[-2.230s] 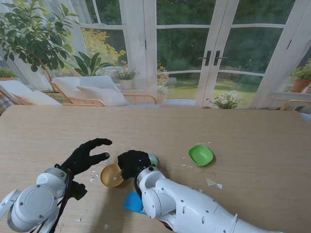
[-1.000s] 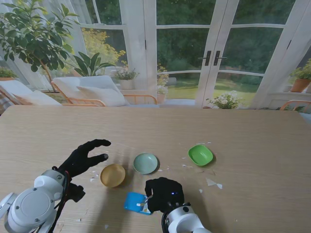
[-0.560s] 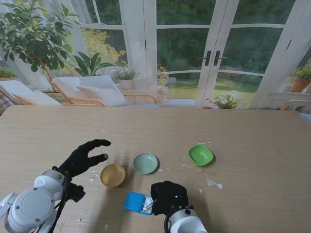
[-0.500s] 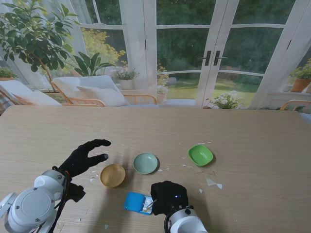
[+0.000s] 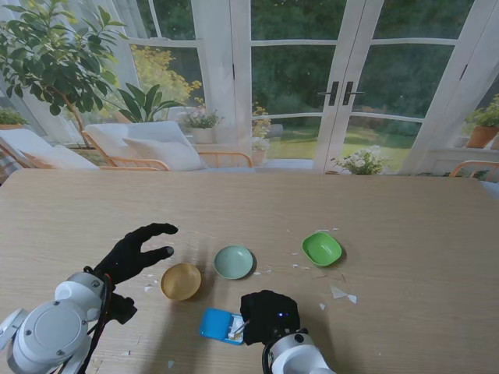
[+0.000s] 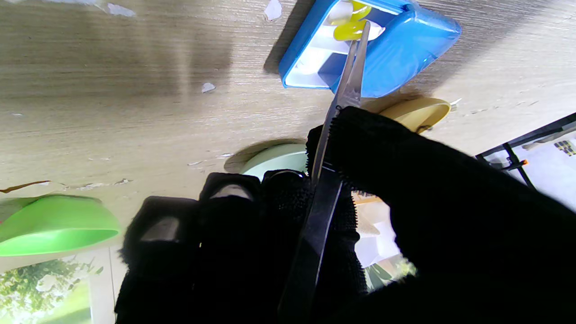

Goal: Refill the pill box with tweezers

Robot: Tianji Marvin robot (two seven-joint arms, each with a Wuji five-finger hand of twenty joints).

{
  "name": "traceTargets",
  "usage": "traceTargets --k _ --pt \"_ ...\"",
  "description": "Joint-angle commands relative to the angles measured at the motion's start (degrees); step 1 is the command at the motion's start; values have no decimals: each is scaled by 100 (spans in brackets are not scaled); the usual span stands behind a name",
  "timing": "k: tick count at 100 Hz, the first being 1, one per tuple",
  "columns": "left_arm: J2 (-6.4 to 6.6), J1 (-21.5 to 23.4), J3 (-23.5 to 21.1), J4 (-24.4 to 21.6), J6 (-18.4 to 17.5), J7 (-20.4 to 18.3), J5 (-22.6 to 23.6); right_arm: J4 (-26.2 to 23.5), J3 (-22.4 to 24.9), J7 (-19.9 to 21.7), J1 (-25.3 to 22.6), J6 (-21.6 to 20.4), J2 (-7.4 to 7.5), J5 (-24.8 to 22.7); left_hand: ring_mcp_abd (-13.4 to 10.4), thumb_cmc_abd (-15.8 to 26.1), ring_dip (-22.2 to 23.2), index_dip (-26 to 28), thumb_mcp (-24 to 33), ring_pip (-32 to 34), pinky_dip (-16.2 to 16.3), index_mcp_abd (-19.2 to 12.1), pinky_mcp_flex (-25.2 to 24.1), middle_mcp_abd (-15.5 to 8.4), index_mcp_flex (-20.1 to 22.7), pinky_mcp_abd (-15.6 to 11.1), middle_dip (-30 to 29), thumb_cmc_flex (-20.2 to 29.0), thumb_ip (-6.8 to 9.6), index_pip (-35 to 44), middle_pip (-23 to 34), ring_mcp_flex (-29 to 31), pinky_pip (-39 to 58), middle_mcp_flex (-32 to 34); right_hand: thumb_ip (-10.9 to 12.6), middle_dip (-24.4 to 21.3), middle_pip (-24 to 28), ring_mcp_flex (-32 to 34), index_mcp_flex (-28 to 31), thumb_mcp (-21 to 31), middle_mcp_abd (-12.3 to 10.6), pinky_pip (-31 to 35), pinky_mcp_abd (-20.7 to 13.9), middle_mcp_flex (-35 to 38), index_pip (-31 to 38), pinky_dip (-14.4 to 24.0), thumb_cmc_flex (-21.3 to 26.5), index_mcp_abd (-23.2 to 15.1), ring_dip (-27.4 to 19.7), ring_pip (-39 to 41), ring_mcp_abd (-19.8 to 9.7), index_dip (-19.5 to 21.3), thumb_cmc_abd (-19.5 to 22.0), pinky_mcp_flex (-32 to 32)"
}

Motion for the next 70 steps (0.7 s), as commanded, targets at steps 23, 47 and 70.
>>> traceTargets --k 23,47,70 --pt "-16 7 13 -51 33 -77 5 42 -40 54 10 16 -42 -20 -125 -31 -5 -67 2 -60 -22 -253 3 -196 -151 -170 -29 -39 163 1 -73 -127 -143 -69 532 -162 146 65 221 134 -11 503 -215 -41 464 -41 293 -249 57 143 -76 -263 436 67" --pt "-15 2 17 -48 33 -79 10 65 -8 -39 -16 -53 -56 -20 -122 -33 -7 -67 -1 -61 -24 -262 2 -197 -171 -164 -31 -38 163 0 -77 -127 -144 -73 499 -207 100 58 173 70 8 482 -196 -36 327 -48 309 -43 35 104 -39 -930 442 42" --pt "-18 2 19 -50 34 -68 14 36 38 -114 -72 -104 -65 -35 -119 -31 -7 -65 1 -61 -22 -265 3 -191 -172 -165 -30 -38 164 8 -75 -128 -142 -68 501 -211 95 57 202 80 11 475 -180 -32 433 -54 320 -113 35 107 -41 -951 447 44"
